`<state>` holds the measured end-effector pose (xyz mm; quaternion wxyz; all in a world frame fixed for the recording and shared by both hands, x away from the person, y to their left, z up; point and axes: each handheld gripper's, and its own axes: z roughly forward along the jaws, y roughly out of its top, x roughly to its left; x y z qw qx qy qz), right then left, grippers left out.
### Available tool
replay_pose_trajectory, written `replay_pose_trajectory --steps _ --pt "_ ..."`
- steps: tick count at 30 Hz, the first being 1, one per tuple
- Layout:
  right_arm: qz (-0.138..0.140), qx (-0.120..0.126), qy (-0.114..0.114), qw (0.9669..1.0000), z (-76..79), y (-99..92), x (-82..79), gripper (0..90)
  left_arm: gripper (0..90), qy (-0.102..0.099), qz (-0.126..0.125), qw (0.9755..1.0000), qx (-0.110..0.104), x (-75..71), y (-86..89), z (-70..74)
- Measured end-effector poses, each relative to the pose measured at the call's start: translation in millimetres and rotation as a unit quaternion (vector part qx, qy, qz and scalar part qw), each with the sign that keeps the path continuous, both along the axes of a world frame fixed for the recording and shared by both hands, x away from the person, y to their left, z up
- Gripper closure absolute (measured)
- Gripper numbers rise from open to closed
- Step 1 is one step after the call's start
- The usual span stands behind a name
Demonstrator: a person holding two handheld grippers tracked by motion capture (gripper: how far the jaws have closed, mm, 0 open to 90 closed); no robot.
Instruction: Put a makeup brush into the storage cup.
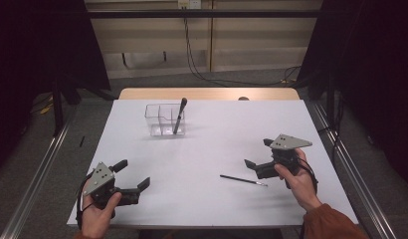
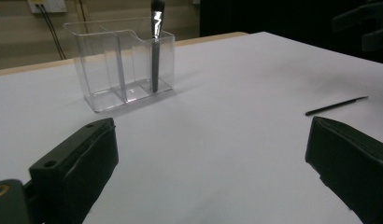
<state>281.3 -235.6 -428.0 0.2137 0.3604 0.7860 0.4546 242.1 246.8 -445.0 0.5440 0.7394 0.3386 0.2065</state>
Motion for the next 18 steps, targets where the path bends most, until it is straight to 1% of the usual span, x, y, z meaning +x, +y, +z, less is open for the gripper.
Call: replay_pose_trajectory --steps 2,4,6,7,9,11,13,14,15,17,18 --pt "-0.005 -0.009 0.002 0.9999 0.9 0.2 2.7 2.7 2.5 0.002 -0.003 1.0000 0.000 -0.3 -1.1 0.4" --pt "0.003 -0.007 0.011 0.9999 1.7 1.5 4.8 2.1 2.5 0.000 0.000 1.0000 0.004 -0.1 -0.8 0.6" --pt "0.016 -0.028 0.022 0.9992 3.4 4.3 6.4 2.1 2.5 0.002 0.003 1.0000 0.001 0.0 -0.1 0.4" --pt "0.022 -0.035 0.030 0.9987 4.5 5.0 8.0 2.1 2.6 0.001 0.004 1.0000 0.002 0.0 0.2 0.5" --pt "0.030 -0.043 0.048 0.9974 6.2 5.2 10.8 2.1 2.6 -0.002 0.005 1.0000 0.004 -0.1 0.8 0.8" --pt "0.040 -0.052 0.077 0.9949 7.5 5.4 13.8 2.1 2.6 -0.002 0.006 1.0000 0.005 0.0 1.4 1.0" --pt "0.059 -0.061 0.114 0.9898 7.9 5.9 17.2 2.1 2.5 -0.002 0.004 1.0000 0.006 0.4 1.4 0.9" --pt "0.064 -0.067 0.127 0.9877 7.9 6.4 18.2 2.1 2.5 -0.002 0.005 1.0000 0.007 0.6 1.5 0.8" --pt "0.066 -0.074 0.130 0.9866 7.7 7.0 18.9 2.2 2.5 -0.002 0.005 1.0000 0.007 0.8 1.6 0.7" --pt "0.070 -0.096 0.137 0.9835 8.0 8.4 20.2 2.4 2.5 -0.002 0.006 0.9999 0.009 1.5 2.2 0.6" --pt "0.075 -0.100 0.145 0.9815 8.0 9.2 20.9 2.5 2.5 -0.002 0.006 0.9999 0.010 1.7 2.4 0.6"
